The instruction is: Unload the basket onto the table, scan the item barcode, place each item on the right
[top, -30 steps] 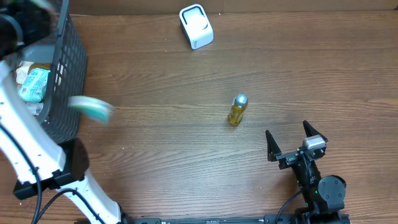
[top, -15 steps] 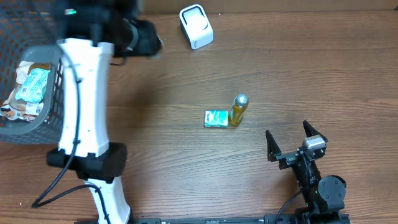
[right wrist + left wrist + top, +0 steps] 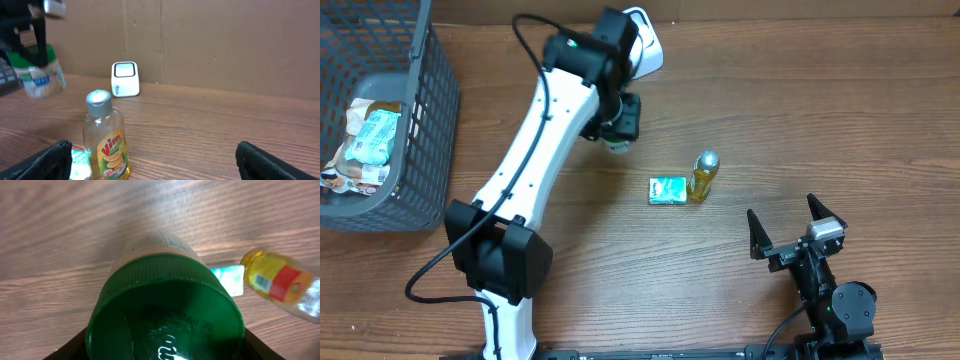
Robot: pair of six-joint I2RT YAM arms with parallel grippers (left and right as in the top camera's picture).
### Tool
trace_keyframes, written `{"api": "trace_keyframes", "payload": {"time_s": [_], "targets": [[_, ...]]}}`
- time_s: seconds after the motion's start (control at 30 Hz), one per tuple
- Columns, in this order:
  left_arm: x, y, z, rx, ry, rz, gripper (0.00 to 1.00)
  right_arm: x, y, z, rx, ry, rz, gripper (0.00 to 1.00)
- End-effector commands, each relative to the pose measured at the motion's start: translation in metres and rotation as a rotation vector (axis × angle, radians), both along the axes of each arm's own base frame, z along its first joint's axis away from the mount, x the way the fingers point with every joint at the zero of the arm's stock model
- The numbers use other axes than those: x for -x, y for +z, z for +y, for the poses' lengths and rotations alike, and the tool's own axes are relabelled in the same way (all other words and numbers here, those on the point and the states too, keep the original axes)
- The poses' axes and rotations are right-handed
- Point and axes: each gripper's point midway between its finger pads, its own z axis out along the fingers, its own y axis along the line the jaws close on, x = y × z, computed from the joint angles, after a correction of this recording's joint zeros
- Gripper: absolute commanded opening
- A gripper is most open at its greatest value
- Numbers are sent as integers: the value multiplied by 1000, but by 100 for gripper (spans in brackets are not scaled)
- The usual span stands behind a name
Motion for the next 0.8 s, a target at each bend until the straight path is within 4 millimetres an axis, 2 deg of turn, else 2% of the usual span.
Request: {"api": "trace_keyframes", "payload": {"time_s": [0.0,0.13,0.27,0.53,0.63,0.77], "targets": [[7,-14,-4,-7,71,18,34,0,-3,0,1,3,-1,100],[10,-38,-8,-9,123,43,34,0,-3,0,1,3,-1,100],[17,-61,-7,-9,249,79,33,0,-3,0,2,3,-1,100],[29,-96,-5,-9,477,129,33,0,-3,1,1,4,-1,100],[32,-103,-6,-8,519,136,34,0,-3,0,2,3,-1,100],[34,-103,-10,-3,523,139,40,0,-3,0,2,3,-1,100]]}}
